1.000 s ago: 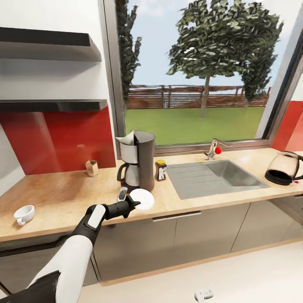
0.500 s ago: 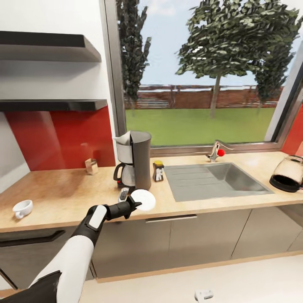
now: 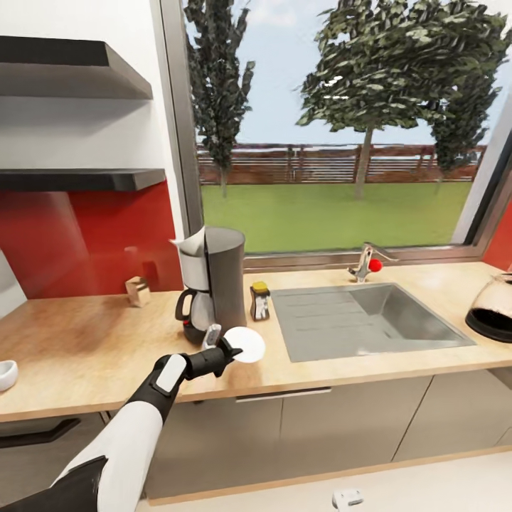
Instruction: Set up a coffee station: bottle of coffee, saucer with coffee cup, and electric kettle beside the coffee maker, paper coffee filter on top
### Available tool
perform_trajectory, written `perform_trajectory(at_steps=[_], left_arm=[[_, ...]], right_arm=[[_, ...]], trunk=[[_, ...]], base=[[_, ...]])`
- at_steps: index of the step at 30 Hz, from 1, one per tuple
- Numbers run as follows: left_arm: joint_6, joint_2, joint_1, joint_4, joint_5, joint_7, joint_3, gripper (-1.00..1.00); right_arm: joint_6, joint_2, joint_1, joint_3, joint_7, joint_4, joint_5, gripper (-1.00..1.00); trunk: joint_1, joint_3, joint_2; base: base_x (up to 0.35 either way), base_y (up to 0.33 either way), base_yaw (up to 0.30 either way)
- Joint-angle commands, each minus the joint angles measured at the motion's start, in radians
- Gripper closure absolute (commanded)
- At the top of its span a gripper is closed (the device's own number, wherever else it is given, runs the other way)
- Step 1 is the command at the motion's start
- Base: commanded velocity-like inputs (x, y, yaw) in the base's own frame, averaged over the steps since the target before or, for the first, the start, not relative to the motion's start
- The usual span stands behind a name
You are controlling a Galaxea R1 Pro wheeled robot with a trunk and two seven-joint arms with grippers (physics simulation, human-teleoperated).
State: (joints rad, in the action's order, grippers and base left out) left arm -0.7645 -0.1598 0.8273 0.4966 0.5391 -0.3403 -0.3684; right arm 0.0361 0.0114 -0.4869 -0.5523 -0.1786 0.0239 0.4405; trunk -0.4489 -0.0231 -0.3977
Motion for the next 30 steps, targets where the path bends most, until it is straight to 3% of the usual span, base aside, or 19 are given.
perform_trajectory(at_steps=[1, 15, 24, 30], left_arm=[[-0.007, -0.001, 0.001, -0.001, -0.002, -0.001, -0.008, 1.00], [-0.005, -0.004, 0.001, -0.039, -0.004, -0.012, -0.007, 1.00], [-0.004, -0.006, 0.001, -0.115, -0.001, -0.013, -0.010, 1.00], [-0.003, 0.001, -0.026, -0.128, 0.002, -0.012, -0.017, 1.00]], right_arm=[[0.004, 0.000, -0.001, -0.008, -0.002, 0.000, 0.010, -1.00], [0.004, -0.001, -0.001, -0.008, -0.002, 0.001, 0.010, -1.00], [0.004, -0.001, -0.001, -0.008, -0.001, 0.001, 0.011, -1.00], [0.004, -0.001, -0.001, -0.008, -0.001, 0.001, 0.011, -1.00]], trunk=[[-0.001, -0.002, -0.002], [-0.001, -0.002, -0.002], [-0.001, -0.002, -0.002], [-0.001, -0.002, -0.002]], base=[[0.201, -0.001, 0.000], [0.018, -0.062, 0.000], [0.000, -0.053, 0.000], [0.166, 0.000, 0.000]])
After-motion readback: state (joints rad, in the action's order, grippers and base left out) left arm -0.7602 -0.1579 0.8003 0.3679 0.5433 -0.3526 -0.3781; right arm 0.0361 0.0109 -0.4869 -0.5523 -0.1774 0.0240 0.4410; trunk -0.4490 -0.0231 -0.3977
